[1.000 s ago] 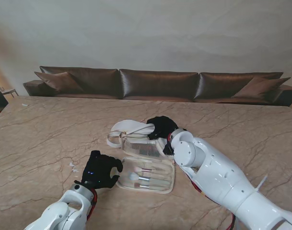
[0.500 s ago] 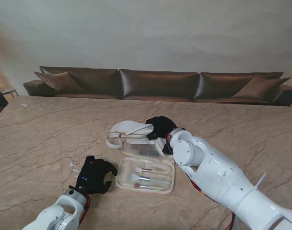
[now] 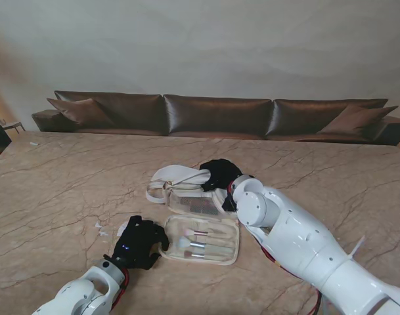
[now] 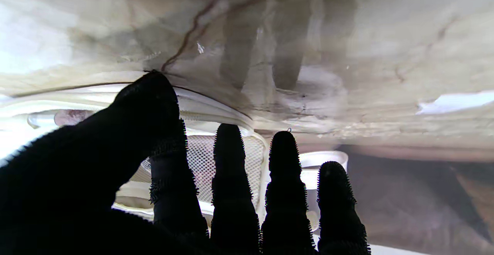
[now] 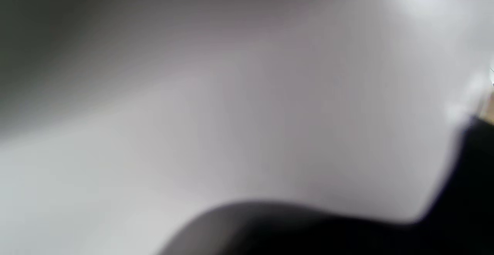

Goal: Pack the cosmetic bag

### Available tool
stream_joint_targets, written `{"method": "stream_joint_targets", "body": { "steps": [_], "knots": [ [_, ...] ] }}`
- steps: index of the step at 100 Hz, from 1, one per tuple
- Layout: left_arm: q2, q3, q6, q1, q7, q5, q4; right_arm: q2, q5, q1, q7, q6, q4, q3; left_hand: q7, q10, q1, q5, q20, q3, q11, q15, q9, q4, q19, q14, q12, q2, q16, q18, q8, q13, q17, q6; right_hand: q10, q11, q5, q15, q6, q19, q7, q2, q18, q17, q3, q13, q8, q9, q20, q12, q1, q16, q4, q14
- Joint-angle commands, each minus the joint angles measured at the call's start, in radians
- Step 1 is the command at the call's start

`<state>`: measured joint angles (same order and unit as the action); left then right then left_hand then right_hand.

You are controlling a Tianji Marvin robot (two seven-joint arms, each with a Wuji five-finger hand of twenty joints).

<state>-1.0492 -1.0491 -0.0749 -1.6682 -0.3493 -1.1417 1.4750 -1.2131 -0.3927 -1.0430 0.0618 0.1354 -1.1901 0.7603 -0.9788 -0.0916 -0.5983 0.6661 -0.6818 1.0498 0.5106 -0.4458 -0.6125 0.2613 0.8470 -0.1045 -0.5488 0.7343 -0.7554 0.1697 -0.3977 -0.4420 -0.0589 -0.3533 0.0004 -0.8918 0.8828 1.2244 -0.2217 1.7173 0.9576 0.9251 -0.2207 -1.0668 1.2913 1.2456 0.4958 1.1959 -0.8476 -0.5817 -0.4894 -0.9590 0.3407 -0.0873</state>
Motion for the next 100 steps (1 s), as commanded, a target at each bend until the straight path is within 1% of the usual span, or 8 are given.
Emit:
{"method": "stream_joint_targets", "body": {
  "steps": [1, 24, 39, 64, 71, 76, 85, 100],
  "knots": [
    [0.006, 0.016, -0.012, -0.001, 0.006, -0.013, -0.026, -0.008, 0.004, -0.002, -0.001, -0.001, -0.010, 0.000, -0.104, -0.014, 0.020, 0.093, -0.002, -0.003, -0.020, -0.010, 0.033, 0.028, 0.012, 0.006, 0.016, 0.038, 0.004, -0.015, -0.034, 0.020, -0.011, -0.088, -0.025, 0.013, 0.046, 0.014, -0.164, 0.032, 0.097, -0.121, 0.010, -0.028, 0.090, 0.061, 0.028, 0.023, 0.011, 0.008, -0.140, 0.014, -0.057, 0.017],
    [0.019, 0.043, -0.029, 0.029, 0.008, -0.045, -0.061, -0.007, 0.002, -0.003, -0.001, -0.002, -0.010, 0.002, -0.092, -0.027, 0.020, 0.132, 0.011, 0.030, -0.010, -0.021, 0.020, -0.026, -0.005, 0.014, 0.007, -0.099, -0.002, -0.035, -0.007, 0.034, -0.010, -0.039, -0.025, 0.014, 0.050, 0.014, -0.164, 0.033, 0.098, -0.121, 0.010, -0.029, 0.089, 0.061, 0.027, 0.023, 0.011, 0.009, -0.139, 0.014, -0.057, 0.017],
    [0.026, 0.033, -0.046, 0.025, 0.074, -0.051, -0.047, -0.009, 0.005, -0.001, -0.001, -0.004, -0.007, 0.000, 0.001, -0.033, -0.023, 0.092, 0.021, 0.031, 0.012, -0.027, 0.072, 0.007, -0.116, 0.021, -0.049, -0.162, -0.014, -0.064, -0.465, 0.103, -0.005, -0.005, -0.024, 0.014, 0.052, 0.015, -0.164, 0.033, 0.099, -0.122, 0.010, -0.030, 0.089, 0.062, 0.026, 0.023, 0.011, 0.009, -0.139, 0.014, -0.057, 0.017],
    [0.017, 0.001, -0.063, 0.000, 0.141, 0.018, -0.027, -0.012, 0.010, 0.006, 0.001, -0.007, 0.001, -0.006, -0.097, -0.029, -0.070, -0.040, -0.113, -0.109, 0.008, -0.046, 0.107, 0.024, -0.148, 0.023, -0.080, -0.319, -0.037, -0.093, -0.760, 0.130, -0.012, 0.037, -0.024, 0.014, 0.050, 0.017, -0.164, 0.035, 0.098, -0.126, 0.010, -0.030, 0.086, 0.062, 0.025, 0.022, 0.011, 0.008, -0.138, 0.014, -0.056, 0.018],
    [0.009, -0.011, -0.053, -0.011, 0.122, 0.040, -0.021, -0.012, 0.011, 0.007, 0.001, -0.007, 0.002, -0.007, -0.113, -0.032, -0.075, -0.053, -0.257, -0.121, 0.011, -0.156, 0.086, 0.021, 0.078, 0.010, -0.086, -0.327, -0.126, -0.057, -0.777, -0.012, 0.011, 0.036, -0.024, 0.014, 0.047, 0.019, -0.165, 0.036, 0.097, -0.127, 0.011, -0.032, 0.086, 0.063, 0.024, 0.022, 0.011, 0.008, -0.139, 0.013, -0.056, 0.019],
    [0.002, -0.022, -0.046, -0.019, 0.105, 0.061, -0.012, -0.013, 0.012, 0.008, 0.001, -0.008, 0.004, -0.008, -0.127, -0.040, -0.090, -0.061, -0.305, -0.133, 0.033, -0.336, 0.056, 0.025, 0.253, 0.027, -0.114, -0.330, -0.238, -0.011, -0.782, -0.227, 0.165, 0.049, -0.024, 0.015, 0.047, 0.020, -0.165, 0.036, 0.097, -0.127, 0.012, -0.034, 0.085, 0.063, 0.025, 0.022, 0.011, 0.008, -0.139, 0.013, -0.057, 0.021],
    [-0.013, -0.041, -0.052, -0.032, 0.106, 0.130, 0.007, -0.014, 0.015, 0.011, 0.002, -0.008, 0.007, -0.009, -0.159, -0.018, -0.125, -0.064, -0.285, -0.151, 0.019, -0.560, 0.000, 0.026, 0.495, 0.044, -0.205, -0.321, -0.239, 0.005, -0.777, -0.496, 0.416, 0.090, -0.024, 0.015, 0.048, 0.024, -0.165, 0.037, 0.098, -0.127, 0.012, -0.035, 0.086, 0.063, 0.025, 0.021, 0.011, 0.009, -0.139, 0.012, -0.057, 0.022],
    [-0.024, -0.053, -0.070, -0.036, 0.106, 0.182, 0.019, -0.017, 0.020, 0.014, 0.005, -0.011, 0.014, -0.014, -0.165, 0.020, -0.124, -0.053, -0.192, -0.137, 0.004, -0.579, -0.048, 0.028, 0.652, 0.069, -0.069, -0.304, -0.134, -0.026, -0.773, -0.675, 0.627, 0.093, -0.024, 0.015, 0.048, 0.028, -0.165, 0.037, 0.098, -0.128, 0.012, -0.036, 0.085, 0.063, 0.024, 0.022, 0.012, 0.009, -0.139, 0.012, -0.057, 0.023]
  ]
}}
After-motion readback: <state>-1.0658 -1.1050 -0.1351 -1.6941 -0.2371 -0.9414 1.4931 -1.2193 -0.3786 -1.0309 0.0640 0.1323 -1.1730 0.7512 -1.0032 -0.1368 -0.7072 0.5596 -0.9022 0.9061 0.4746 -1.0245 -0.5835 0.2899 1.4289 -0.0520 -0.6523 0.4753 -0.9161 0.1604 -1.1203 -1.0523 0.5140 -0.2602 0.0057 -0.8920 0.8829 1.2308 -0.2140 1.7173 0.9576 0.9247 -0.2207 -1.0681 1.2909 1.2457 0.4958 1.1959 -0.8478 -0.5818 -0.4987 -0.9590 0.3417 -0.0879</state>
